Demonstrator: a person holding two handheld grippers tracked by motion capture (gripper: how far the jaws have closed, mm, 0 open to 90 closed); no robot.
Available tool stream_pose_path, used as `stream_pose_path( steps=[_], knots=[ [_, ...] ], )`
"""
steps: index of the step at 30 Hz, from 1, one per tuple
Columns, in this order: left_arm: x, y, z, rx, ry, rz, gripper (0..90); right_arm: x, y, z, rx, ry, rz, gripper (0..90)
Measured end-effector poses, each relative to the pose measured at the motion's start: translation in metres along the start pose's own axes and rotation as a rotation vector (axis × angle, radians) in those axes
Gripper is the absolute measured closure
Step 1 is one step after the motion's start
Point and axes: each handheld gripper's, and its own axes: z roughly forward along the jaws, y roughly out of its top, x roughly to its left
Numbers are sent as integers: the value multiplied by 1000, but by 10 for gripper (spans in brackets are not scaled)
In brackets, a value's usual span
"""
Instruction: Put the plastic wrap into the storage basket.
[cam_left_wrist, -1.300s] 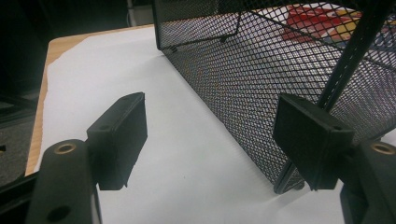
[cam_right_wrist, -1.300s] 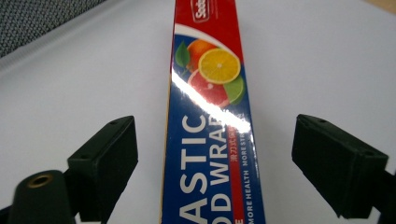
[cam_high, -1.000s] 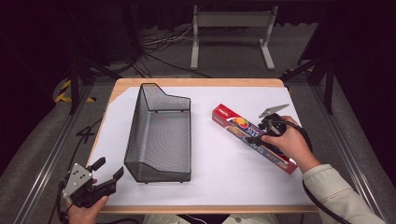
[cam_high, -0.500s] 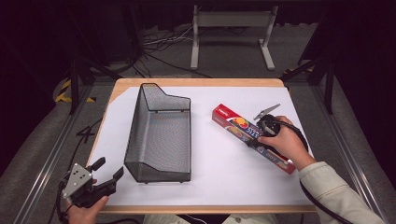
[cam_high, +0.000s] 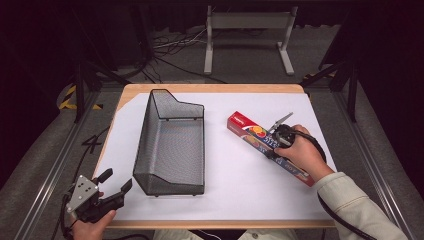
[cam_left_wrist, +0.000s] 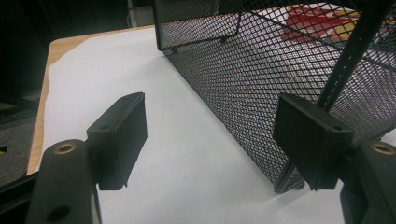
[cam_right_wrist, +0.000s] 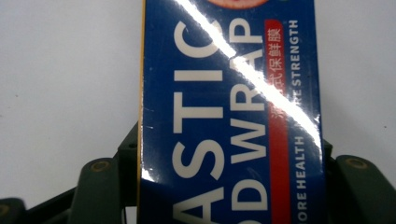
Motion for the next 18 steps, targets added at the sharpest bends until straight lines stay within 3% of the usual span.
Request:
stream_pose_path(
  steps=[9, 18],
  knots=[
    [0, 0, 0, 2, 1, -3, 268, -1, -2, -9, -37, 11, 39, 398],
    [0, 0, 0, 1, 1, -2, 268, 1, 2, -42, -87, 13, 55, 397]
  ],
)
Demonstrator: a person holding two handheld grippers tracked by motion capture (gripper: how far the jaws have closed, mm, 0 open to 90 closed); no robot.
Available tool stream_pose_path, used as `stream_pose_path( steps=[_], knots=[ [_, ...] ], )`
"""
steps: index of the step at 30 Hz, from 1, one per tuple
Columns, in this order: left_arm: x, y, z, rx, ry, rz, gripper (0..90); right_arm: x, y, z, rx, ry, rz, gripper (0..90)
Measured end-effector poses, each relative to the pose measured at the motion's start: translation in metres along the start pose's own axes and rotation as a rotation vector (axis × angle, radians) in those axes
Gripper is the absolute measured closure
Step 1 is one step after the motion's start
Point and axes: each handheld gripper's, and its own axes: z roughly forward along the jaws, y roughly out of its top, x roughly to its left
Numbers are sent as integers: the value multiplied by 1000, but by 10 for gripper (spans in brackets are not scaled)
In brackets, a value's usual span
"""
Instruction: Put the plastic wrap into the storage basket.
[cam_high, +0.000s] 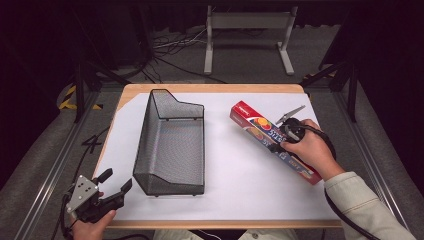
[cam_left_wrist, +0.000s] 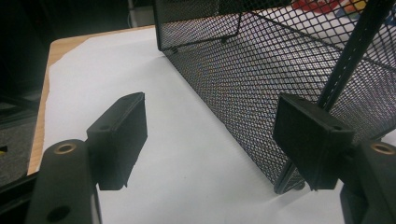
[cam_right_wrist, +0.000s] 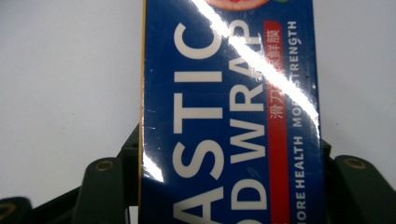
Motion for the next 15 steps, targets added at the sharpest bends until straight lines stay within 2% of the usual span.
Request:
stream_pose_path(
  steps=[6, 8, 15],
  knots=[
    [0, 0, 0, 1, 1, -1, 268, 4, 6, -22, -8, 21, 0, 397],
    [0, 0, 0, -1, 0, 0, 268, 6, 8, -28, -7, 20, -14, 397],
    [0, 0, 0, 1, 2, -2, 268, 12, 13, -41, -23, 25, -17, 397]
  ],
)
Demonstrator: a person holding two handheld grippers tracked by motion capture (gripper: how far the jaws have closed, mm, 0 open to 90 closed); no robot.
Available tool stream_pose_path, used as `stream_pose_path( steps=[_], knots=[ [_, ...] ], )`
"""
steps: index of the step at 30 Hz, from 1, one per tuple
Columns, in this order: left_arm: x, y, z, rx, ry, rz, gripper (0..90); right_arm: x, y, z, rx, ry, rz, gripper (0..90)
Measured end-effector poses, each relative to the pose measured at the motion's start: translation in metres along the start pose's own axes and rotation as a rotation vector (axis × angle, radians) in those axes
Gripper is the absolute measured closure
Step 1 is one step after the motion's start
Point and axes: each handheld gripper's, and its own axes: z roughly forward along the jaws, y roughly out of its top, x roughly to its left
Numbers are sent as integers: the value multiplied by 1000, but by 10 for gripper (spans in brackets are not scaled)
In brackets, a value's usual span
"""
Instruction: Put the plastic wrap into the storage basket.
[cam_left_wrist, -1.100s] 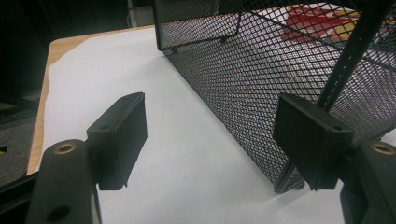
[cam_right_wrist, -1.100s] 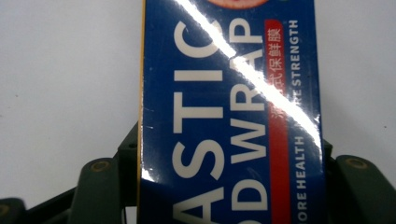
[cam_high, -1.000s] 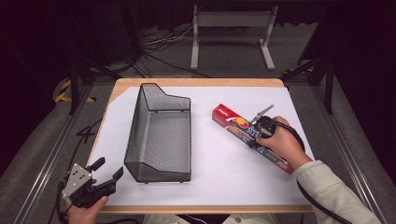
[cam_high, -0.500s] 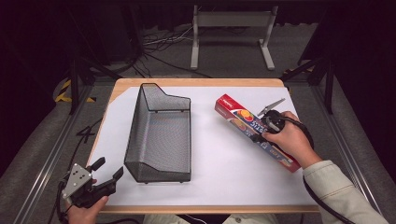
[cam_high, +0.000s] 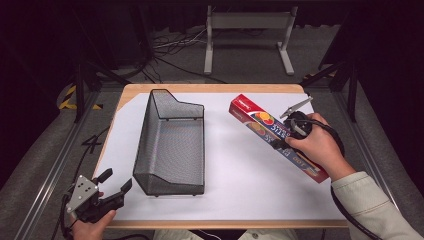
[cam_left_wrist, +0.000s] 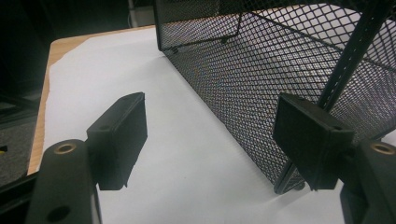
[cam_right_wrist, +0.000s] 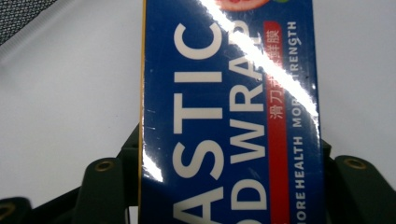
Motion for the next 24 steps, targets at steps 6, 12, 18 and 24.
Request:
stream_pose_path(
  steps=[6, 12, 18, 24],
  knots=[
    [0, 0, 0, 1, 0, -1, 268, 10, 7, -7, -10, 13, 6, 396],
    [0, 0, -1, 1, 2, -1, 268, 25, 19, -9, -24, 11, -16, 396],
    [0, 0, 0, -1, 1, -4, 268, 50, 43, -9, -18, 36, -40, 396],
    [1, 0, 0, -4, -3, 1, 267, 70, 64, -8, -27, 50, -68, 396]
  ],
)
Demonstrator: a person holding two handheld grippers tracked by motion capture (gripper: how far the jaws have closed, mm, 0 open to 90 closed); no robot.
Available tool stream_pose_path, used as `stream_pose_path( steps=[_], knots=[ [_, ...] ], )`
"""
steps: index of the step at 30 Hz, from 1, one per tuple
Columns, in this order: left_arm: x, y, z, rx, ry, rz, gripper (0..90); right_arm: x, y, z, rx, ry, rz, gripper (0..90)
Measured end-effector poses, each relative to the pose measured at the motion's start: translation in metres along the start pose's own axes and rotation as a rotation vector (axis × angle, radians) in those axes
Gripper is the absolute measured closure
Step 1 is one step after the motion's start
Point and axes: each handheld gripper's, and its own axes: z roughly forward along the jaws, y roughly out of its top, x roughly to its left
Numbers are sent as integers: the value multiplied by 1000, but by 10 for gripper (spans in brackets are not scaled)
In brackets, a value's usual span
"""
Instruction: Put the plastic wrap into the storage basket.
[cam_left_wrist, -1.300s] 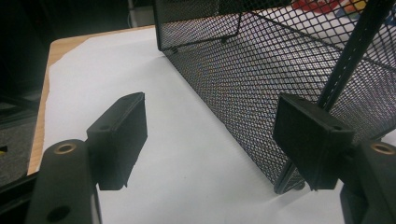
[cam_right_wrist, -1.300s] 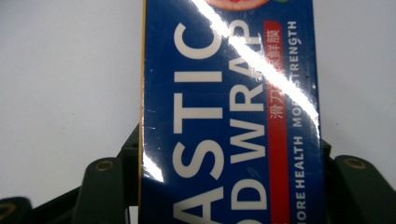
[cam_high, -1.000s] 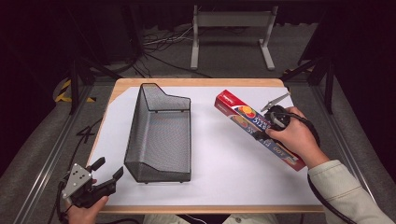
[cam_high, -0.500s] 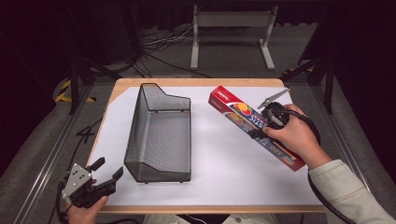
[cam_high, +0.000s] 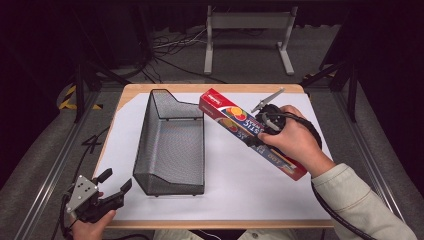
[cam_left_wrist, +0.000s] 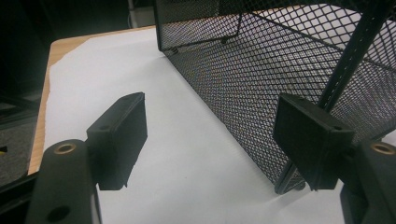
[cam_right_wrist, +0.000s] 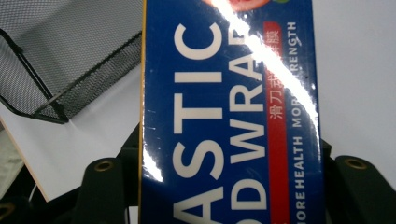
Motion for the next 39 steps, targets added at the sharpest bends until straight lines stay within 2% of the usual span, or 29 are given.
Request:
stream_pose_path(
  steps=[6, 15, 24, 27, 30, 32, 35, 39],
  knots=[
    [0, 0, 0, -2, -3, 1, 267, 18, 19, 3, 3, 22, -27, 396],
    [0, 1, 1, -3, -5, 1, 268, 35, 40, 10, 5, 42, -51, 395],
    [0, 1, 2, -4, -10, 3, 268, 44, 51, 21, 11, 38, -30, 396],
    [-1, 1, 2, -2, -11, 5, 268, 49, 56, 25, 9, 23, -11, 396],
    [-1, 1, 2, -3, -11, 6, 268, 58, 63, 28, -3, -13, 44, 396],
    [0, 1, 2, -7, -11, 0, 268, 62, 66, 31, -13, -22, 79, 396],
    [0, 1, 1, -7, -11, 3, 268, 70, 71, 34, 0, -28, 124, 397],
    [0, 1, 2, -10, -13, 2, 268, 83, 80, 39, -2, -87, 171, 397]
  ],
)
